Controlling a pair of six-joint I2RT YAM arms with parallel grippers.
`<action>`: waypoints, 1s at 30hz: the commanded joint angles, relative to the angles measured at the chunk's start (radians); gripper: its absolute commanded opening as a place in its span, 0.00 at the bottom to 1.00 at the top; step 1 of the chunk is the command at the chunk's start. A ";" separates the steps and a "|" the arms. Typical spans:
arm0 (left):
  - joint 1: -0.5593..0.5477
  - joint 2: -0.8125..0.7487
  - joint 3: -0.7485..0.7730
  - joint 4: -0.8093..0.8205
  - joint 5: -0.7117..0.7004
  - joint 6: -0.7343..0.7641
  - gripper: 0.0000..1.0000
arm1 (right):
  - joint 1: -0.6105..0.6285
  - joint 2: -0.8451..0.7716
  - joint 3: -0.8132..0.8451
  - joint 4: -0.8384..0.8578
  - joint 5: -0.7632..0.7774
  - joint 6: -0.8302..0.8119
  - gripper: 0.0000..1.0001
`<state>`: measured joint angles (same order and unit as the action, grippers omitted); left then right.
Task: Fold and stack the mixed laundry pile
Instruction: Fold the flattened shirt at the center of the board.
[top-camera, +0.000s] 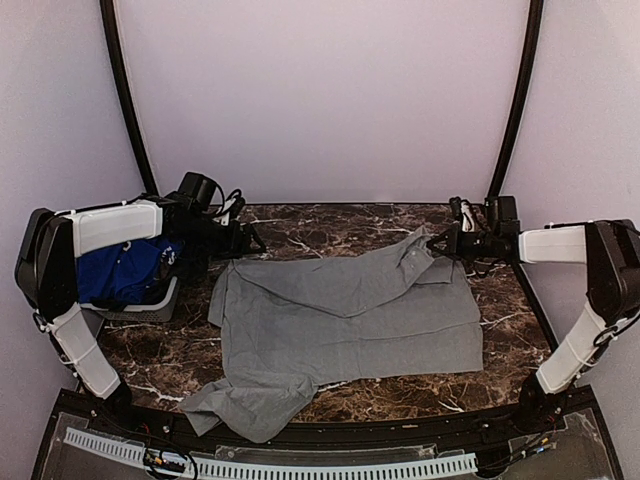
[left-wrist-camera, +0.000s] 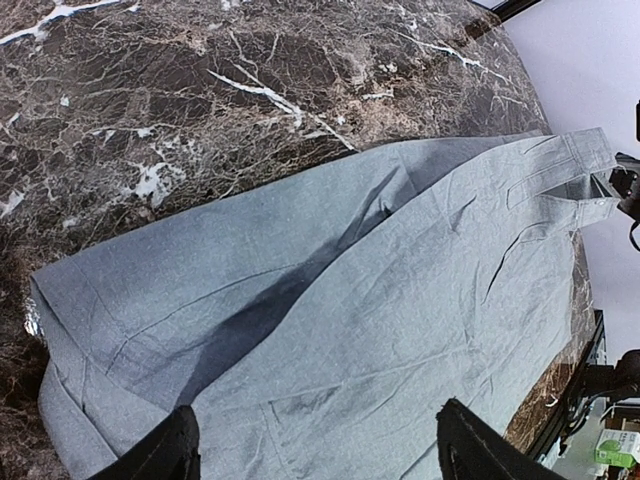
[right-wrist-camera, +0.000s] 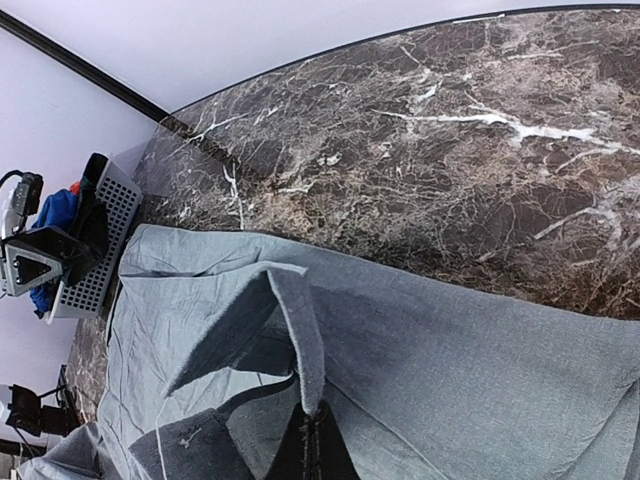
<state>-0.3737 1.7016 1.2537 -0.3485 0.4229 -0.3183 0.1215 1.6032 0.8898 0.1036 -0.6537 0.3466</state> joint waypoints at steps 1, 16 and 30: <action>0.004 -0.009 -0.017 0.007 -0.008 -0.001 0.81 | -0.008 0.039 0.017 -0.031 0.021 -0.032 0.00; 0.002 -0.013 -0.022 0.004 -0.013 -0.006 0.81 | -0.010 0.004 0.033 -0.228 0.270 -0.029 0.32; -0.300 0.023 0.046 -0.008 -0.137 0.239 0.70 | -0.012 0.059 0.135 -0.320 0.134 -0.057 0.41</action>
<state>-0.5865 1.7031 1.2457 -0.3470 0.3317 -0.1909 0.1131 1.6009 0.9932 -0.1829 -0.4603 0.3061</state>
